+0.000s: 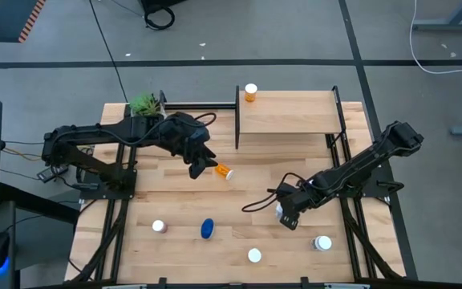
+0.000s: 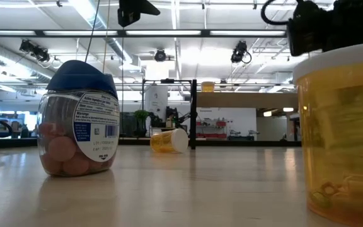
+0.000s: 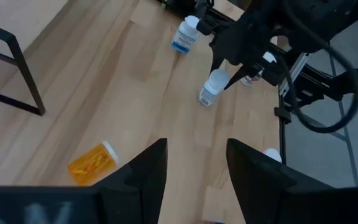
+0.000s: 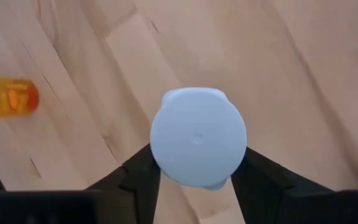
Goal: Pick and place medicine bottles onto shelf by color
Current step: Put the left white blue pill bottle on the shelf aligned with the orange pill bottle
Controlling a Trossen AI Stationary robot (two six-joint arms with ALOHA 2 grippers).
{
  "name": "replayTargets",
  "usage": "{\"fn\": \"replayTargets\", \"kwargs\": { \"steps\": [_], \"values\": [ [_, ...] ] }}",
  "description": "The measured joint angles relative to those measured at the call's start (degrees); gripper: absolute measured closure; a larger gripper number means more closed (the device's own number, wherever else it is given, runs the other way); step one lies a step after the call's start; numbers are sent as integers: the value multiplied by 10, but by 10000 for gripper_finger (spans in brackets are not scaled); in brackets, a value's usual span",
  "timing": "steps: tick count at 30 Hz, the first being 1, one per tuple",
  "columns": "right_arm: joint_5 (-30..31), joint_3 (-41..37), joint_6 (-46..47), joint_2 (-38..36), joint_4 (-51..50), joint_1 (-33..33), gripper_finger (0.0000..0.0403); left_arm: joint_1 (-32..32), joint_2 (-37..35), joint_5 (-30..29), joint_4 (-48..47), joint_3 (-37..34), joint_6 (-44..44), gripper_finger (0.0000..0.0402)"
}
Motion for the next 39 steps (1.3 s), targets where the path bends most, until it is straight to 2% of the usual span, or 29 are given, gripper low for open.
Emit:
{"fn": "replayTargets", "kwargs": {
  "steps": [7,11,16,20,25,30,39],
  "values": [
    [61,41,-54,0,-37,0,226,0,0,0,0,0,0,230],
    [93,90,-85,0,-64,-15,228,0,0,0,0,0,0,229],
    [156,170,-122,0,-97,-63,228,0,0,-2,1,0,-1,232],
    [188,214,-134,0,-100,-125,228,0,0,-2,1,0,-3,234],
    [187,238,-164,-1,-103,-223,228,0,-6,-2,4,0,-5,235],
    [158,260,-233,0,-98,-315,228,9,-19,-1,7,1,-5,235],
    [126,319,-357,22,-105,-417,228,40,-36,-1,5,0,0,235]
  ]
}}
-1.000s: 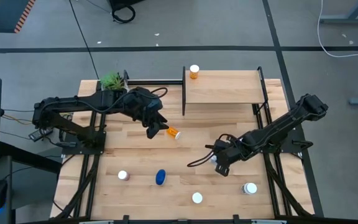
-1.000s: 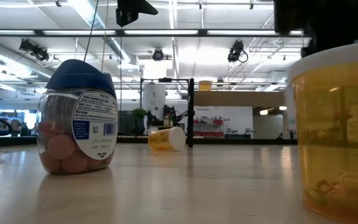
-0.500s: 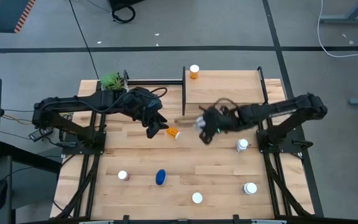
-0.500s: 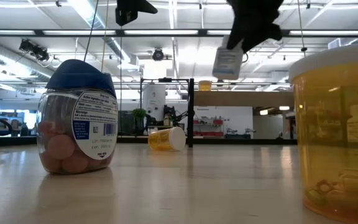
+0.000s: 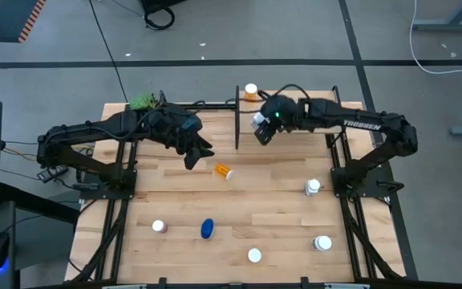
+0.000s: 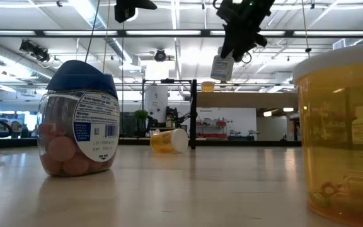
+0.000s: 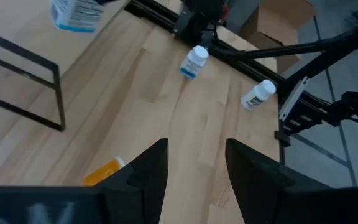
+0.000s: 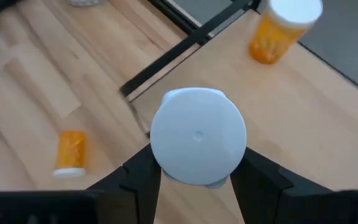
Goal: Pick and place medicine bottles onto shelf by color
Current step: Put the left white blue pill bottle on the shelf aligned with the orange pill bottle
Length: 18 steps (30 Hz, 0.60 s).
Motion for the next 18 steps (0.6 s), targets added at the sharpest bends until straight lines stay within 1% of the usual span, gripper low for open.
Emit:
{"fn": "replayTargets", "kwargs": {
  "steps": [2,5,12,15,18],
  "values": [
    [-9,27,-18,24,-10,-12,228,6,-2,0,-6,0,0,235],
    [-11,80,-37,71,-52,-26,228,13,-4,0,-2,0,0,235],
    [-28,196,-39,157,-122,-49,228,15,-4,0,-8,0,0,235],
    [-35,229,-35,183,-160,-52,228,15,-4,0,-9,0,0,235],
    [-58,240,-21,194,-170,-52,228,15,-4,0,-9,0,1,235]
  ]
}}
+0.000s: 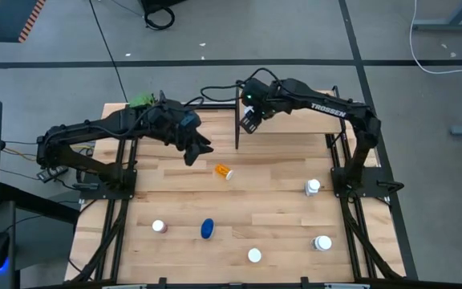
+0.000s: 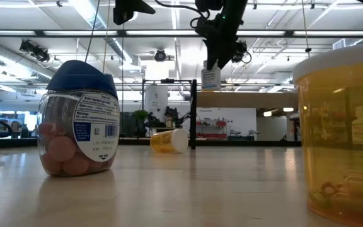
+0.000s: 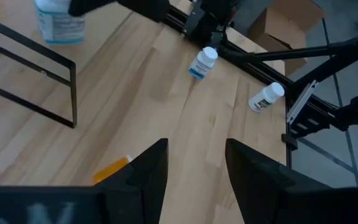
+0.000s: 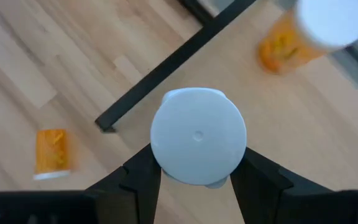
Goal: Pick and place medicine bottles onto shelf by color
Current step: Put the left white blue pill bottle on the shelf aligned with the orange pill bottle
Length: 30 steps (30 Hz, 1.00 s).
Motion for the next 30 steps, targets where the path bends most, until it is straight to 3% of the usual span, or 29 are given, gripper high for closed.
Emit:
{"fn": "replayTargets", "kwargs": {
  "steps": [18,30],
  "values": [
    [4,0,40,14,-2,-12,224,0,0,0,1,0,15,235],
    [10,0,82,14,-1,-12,180,0,0,0,1,0,15,235]
  ]
}}
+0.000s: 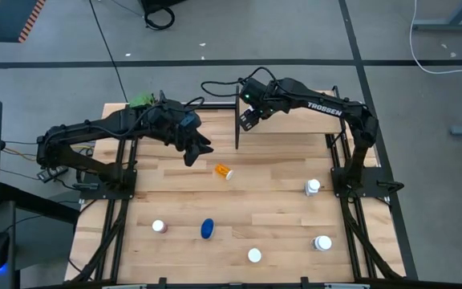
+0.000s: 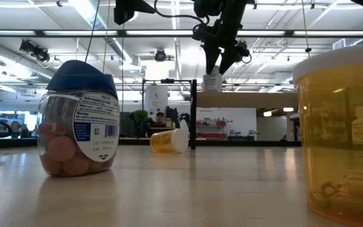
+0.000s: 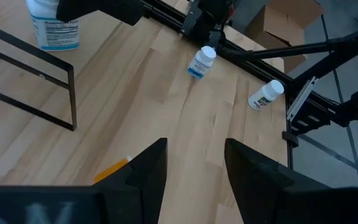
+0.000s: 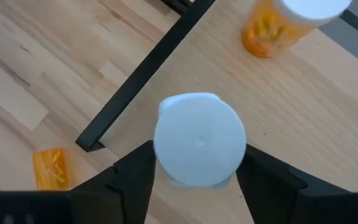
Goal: Pick and place medicine bottles onto shelf by color
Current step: Put the left white blue pill bottle on the shelf aligned with the orange pill bottle, then put the white blue pill bottle on the shelf
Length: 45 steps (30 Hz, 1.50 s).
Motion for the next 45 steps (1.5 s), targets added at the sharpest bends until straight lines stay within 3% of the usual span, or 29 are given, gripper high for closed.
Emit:
{"fn": "replayTargets", "kwargs": {
  "steps": [13,19,28,34,38,45],
  "values": [
    [-4,-1,25,-57,-21,5,141,0,0,0,0,0,9,235],
    [10,0,38,-71,-136,32,139,0,0,0,29,0,15,235],
    [18,0,136,-71,-193,120,138,0,0,0,42,0,16,235],
    [73,-6,207,-74,-234,194,144,0,-4,4,42,0,37,235],
    [96,-83,262,-122,-234,225,156,1,-7,4,37,0,49,235],
    [24,-311,390,-292,-157,267,165,6,-19,4,44,0,51,234]
  ]
}}
